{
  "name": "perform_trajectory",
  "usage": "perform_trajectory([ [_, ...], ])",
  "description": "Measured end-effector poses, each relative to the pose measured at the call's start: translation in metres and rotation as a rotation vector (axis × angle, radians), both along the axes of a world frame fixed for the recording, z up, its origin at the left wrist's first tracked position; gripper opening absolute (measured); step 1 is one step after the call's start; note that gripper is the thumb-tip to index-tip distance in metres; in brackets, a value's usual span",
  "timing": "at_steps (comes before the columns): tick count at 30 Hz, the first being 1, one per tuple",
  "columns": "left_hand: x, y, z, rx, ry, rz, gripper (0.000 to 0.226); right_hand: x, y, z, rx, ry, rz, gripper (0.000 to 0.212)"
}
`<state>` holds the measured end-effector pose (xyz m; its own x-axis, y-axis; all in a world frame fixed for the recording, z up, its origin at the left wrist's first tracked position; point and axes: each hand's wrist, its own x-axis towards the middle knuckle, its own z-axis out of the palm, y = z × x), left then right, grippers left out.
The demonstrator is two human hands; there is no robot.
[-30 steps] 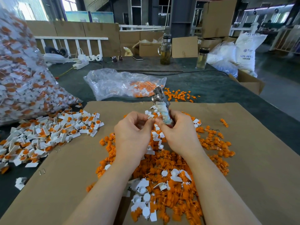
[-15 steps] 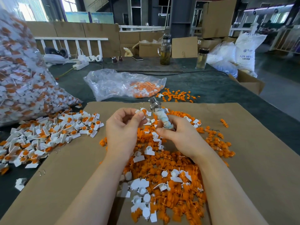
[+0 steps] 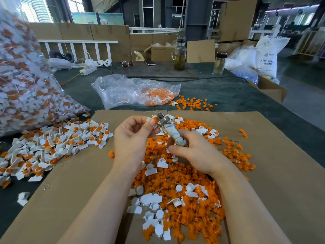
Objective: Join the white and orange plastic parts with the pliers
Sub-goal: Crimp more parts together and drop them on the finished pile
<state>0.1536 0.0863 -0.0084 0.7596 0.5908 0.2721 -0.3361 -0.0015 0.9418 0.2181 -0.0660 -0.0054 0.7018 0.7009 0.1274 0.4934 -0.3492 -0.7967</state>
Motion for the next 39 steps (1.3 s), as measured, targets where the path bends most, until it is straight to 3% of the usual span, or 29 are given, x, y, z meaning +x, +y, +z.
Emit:
perform_trajectory([
  [17,0.001,0.001,0.001,-0.056,0.036,0.020,0.006,-0.002,0.010,-0.006,-0.084,-0.153,-0.079,0.019],
  [20,0.001,0.004,0.002,-0.127,0.064,-0.032,0.006,-0.001,0.011,-0.009,-0.116,-0.198,-0.099,0.010],
  [22,-0.001,0.010,0.002,-0.233,0.088,-0.059,0.002,-0.001,0.012,-0.012,-0.115,-0.234,-0.145,0.009],
  [25,-0.002,0.033,0.002,-0.531,0.093,0.013,0.013,0.004,0.007,-0.014,-0.090,-0.281,-0.288,0.011],
  [31,-0.010,0.084,0.000,-1.063,-0.078,0.265,0.022,0.023,-0.012,-0.017,-0.195,-0.305,-0.656,0.015],
  [34,-0.015,0.095,-0.003,-1.191,-0.187,0.307,0.026,0.028,-0.017,-0.021,-0.332,-0.312,-0.697,0.014],
  [39,-0.022,0.106,-0.004,-1.279,-0.347,0.388,0.026,0.028,-0.013,-0.026,-0.426,-0.287,-0.591,0.015],
])
